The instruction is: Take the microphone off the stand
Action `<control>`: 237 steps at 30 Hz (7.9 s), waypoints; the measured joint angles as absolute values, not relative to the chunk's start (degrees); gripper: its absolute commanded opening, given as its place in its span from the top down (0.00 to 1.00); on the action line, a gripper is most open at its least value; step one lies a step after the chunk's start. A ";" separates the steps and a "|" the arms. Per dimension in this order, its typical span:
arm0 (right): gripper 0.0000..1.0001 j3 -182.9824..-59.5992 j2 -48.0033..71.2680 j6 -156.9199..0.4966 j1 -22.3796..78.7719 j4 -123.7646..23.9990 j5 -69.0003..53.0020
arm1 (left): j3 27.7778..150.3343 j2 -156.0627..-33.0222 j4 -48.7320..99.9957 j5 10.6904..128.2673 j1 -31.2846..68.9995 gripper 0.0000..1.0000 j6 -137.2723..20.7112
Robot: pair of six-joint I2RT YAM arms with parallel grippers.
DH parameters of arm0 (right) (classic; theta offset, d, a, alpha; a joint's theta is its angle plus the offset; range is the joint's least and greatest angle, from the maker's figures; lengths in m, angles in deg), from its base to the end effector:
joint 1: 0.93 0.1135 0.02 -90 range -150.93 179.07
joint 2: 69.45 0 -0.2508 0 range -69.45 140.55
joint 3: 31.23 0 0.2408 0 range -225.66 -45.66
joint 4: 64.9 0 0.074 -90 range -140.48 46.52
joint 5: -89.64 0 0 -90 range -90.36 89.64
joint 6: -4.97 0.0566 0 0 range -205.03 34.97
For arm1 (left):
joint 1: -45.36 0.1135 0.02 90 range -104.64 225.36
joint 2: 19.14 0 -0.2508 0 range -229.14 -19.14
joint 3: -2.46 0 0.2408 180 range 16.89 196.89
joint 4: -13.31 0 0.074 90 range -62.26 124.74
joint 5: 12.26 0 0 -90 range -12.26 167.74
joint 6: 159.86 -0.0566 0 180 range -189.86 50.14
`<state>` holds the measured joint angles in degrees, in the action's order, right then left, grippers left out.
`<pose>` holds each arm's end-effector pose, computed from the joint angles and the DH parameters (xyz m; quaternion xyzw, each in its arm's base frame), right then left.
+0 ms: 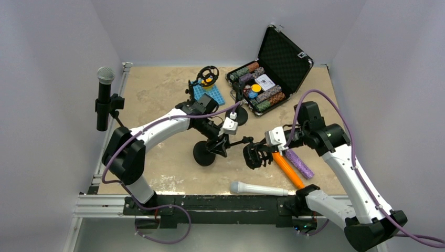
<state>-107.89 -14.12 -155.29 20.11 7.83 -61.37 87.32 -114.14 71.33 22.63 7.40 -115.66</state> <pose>0.1361 0.1054 0.3281 -0.6988 0.4485 0.3170 0.4584 0.2225 -0.2325 0.2222 0.6464 0.5896 -0.4417 0.1986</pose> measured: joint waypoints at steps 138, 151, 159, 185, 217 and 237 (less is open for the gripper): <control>0.13 -140.59 5.18 -92.27 15.95 -10.86 -34.53 | 101.88 -64.94 73.43 71.41 19.49 0.00 -90.53; 0.13 -132.68 2.23 -84.97 15.93 -13.40 -40.41 | 104.52 -73.07 77.71 85.14 48.25 0.01 -87.40; 0.13 -129.18 -2.84 -84.58 15.95 -14.99 -41.66 | 101.29 -78.49 72.84 84.79 55.23 0.23 -85.48; 0.06 -125.77 -3.12 -92.58 15.93 -13.92 -51.27 | 95.50 -73.35 69.10 49.64 55.55 1.00 -86.35; 0.01 -128.59 14.38 -92.40 40.15 -32.92 -46.90 | 86.23 -80.30 43.31 27.87 32.97 1.00 -62.55; 0.52 -130.60 22.45 -79.81 42.20 -39.25 -50.77 | 85.55 -80.17 41.84 30.50 32.54 1.00 -60.36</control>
